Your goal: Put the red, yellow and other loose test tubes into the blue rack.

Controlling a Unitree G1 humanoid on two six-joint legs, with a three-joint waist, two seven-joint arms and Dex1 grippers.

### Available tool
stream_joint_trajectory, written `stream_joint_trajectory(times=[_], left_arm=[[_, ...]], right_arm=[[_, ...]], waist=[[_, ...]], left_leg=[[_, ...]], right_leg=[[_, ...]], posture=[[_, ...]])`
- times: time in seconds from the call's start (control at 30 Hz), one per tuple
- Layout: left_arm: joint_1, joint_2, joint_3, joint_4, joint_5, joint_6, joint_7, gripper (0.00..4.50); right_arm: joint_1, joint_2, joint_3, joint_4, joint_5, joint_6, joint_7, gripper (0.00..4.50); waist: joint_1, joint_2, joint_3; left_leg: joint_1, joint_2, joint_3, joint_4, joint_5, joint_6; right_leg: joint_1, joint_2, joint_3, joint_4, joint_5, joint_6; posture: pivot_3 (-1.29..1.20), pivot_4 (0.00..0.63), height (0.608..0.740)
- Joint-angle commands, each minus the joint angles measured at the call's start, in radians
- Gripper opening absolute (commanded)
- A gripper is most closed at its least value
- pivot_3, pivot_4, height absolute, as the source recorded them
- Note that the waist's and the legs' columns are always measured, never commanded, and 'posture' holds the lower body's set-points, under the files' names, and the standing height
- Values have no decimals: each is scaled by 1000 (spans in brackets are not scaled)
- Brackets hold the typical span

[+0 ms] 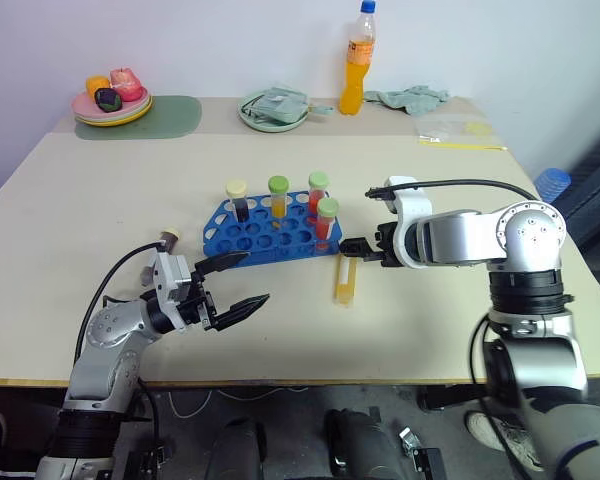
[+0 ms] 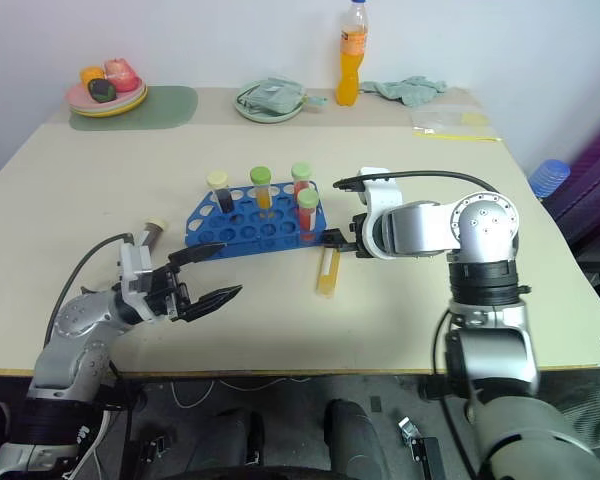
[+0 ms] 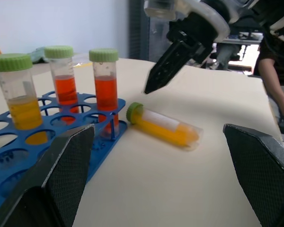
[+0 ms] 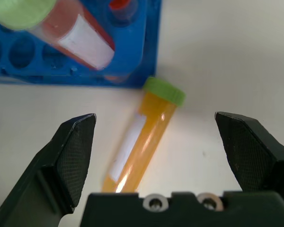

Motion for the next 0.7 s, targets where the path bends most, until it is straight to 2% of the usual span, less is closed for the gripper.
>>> stream_joint_trajectory(times=[0.03, 0.13, 0.33, 0.57, 0.7], left_arm=[[-8, -11, -17, -42, 6, -2, 20, 4500], [-17, -18, -28, -43, 10, 0, 32, 4500], [-26, -30, -43, -33, 13, -4, 41, 4500], [-33, -25, -43, -29, 11, -10, 40, 4500], [-35, -25, -37, -28, 6, -16, 38, 4500]], right_arm=[[-22, -22, 77, 8, 121, -68, -79, 4436], [-36, -33, 110, 21, 121, -57, -54, 4436], [-32, 44, 95, 38, 121, -105, -128, 4436], [-30, 220, -3, 67, 121, -198, -373, 4436], [-19, 272, -29, 68, 121, -216, -458, 4436]], waist=[[-3, 0, 0], [-8, 0, 0], [-21, 0, 0], [-23, 0, 0], [-23, 0, 0]], left_leg=[[0, 0, 0, 0, 0, 0], [0, 1, 0, 0, 0, 0], [0, 1, -1, 0, 0, 0], [0, 2, -1, 0, 0, 0], [-1, 2, -1, 0, 0, 0]], right_leg=[[0, 0, 0, -1, 0, 0], [0, 1, 1, -1, 0, 0], [0, 1, 1, 0, 0, 1], [-1, 2, 1, 0, 1, 2], [-1, 1, 1, 0, 1, 2]], posture=[[0, 150, 740], [0, 150, 740], [0, 150, 740], [0, 150, 740], [0, 150, 740]])
